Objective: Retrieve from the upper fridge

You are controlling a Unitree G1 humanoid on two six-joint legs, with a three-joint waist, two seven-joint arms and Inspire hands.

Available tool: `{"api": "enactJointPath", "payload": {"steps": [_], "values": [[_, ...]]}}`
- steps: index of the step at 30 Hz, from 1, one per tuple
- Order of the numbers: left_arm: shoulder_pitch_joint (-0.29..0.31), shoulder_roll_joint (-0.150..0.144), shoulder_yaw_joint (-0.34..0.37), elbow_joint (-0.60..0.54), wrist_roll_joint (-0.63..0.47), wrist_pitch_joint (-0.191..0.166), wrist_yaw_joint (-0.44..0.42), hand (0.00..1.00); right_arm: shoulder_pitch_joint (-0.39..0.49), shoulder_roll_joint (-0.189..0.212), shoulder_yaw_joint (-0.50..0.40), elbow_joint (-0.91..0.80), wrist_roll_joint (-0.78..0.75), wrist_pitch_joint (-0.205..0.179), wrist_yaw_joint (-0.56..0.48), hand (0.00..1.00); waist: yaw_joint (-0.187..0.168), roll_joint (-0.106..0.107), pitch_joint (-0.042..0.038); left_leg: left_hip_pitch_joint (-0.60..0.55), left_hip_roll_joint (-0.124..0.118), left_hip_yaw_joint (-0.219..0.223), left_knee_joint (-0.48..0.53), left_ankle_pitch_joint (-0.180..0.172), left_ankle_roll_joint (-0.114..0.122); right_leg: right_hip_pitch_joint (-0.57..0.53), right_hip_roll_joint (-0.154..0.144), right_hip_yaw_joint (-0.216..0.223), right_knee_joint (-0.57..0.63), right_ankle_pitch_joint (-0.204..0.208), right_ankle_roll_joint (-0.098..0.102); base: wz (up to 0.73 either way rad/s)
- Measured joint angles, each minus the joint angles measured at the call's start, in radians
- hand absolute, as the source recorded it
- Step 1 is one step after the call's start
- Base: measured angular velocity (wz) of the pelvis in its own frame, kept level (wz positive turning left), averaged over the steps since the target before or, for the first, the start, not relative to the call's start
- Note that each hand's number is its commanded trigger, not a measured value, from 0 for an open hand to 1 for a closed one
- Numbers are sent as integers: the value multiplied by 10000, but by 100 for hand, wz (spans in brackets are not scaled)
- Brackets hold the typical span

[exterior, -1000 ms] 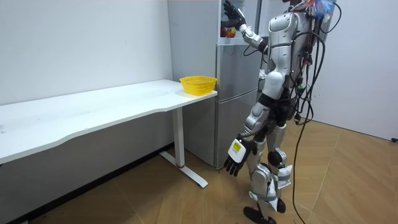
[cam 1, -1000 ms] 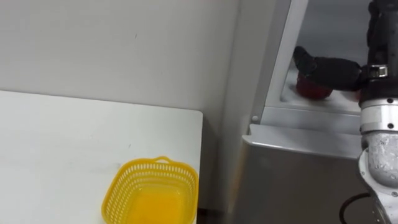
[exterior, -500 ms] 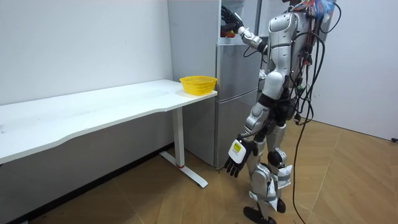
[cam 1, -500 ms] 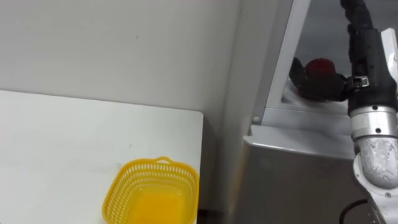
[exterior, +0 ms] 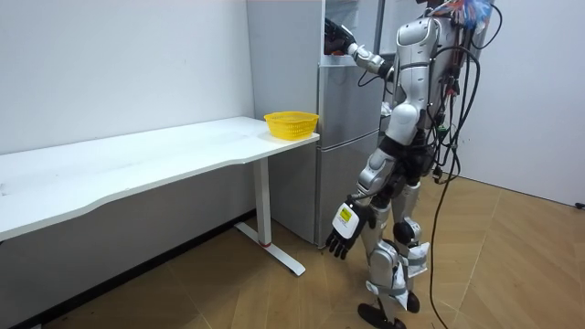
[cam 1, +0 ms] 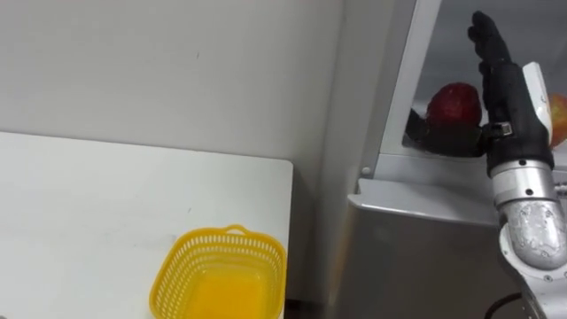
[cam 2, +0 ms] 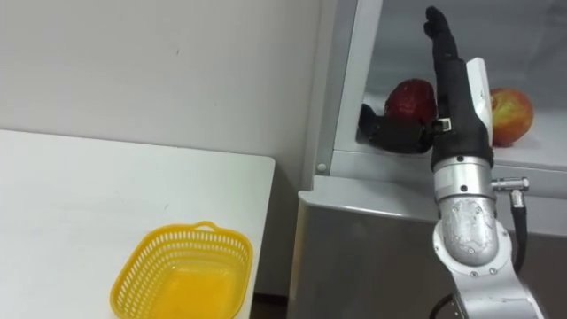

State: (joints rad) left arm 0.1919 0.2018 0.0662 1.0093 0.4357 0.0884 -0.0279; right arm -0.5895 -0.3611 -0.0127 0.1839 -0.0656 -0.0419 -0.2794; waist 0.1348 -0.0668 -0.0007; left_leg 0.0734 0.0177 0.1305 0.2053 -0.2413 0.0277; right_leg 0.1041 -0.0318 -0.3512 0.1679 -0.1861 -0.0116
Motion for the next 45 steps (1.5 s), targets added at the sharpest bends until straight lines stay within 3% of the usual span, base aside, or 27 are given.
{"api": "enactJointPath", "payload": {"steps": [8,12,22,38,45], "values": [[-57,2,-6,-84,-5,7,38,0,-8,-99,138,18,302,2,-7,0,-2,23,13,7,0,-4,-5,1,0,3,1,-1,-1,0,0,0],[-76,2,-8,-87,-3,198,60,0,-8,-251,230,18,765,26,1,0,-16,25,16,1,0,2,-4,1,0,-46,-9,-65,2,0,0,0],[-79,15,-3,-96,-5,609,183,0,-687,-352,307,804,2341,454,237,0,-190,-44,-28,-12,-1,9,-2,1,1,-74,-12,-47,12,0,0,0],[488,15,-6,-860,-5,1014,164,0,-1212,-562,314,1675,2689,876,1291,0,-199,-165,-49,39,-1,76,2,1,3,-13,-12,34,34,2,-2,-1],[425,52,-6,-862,-106,1211,166,0,-1223,-999,449,1816,3344,881,1860,0,-237,-207,-63,-36,5,37,20,1,3,-30,-21,-69,27,2,-2,3]]}}
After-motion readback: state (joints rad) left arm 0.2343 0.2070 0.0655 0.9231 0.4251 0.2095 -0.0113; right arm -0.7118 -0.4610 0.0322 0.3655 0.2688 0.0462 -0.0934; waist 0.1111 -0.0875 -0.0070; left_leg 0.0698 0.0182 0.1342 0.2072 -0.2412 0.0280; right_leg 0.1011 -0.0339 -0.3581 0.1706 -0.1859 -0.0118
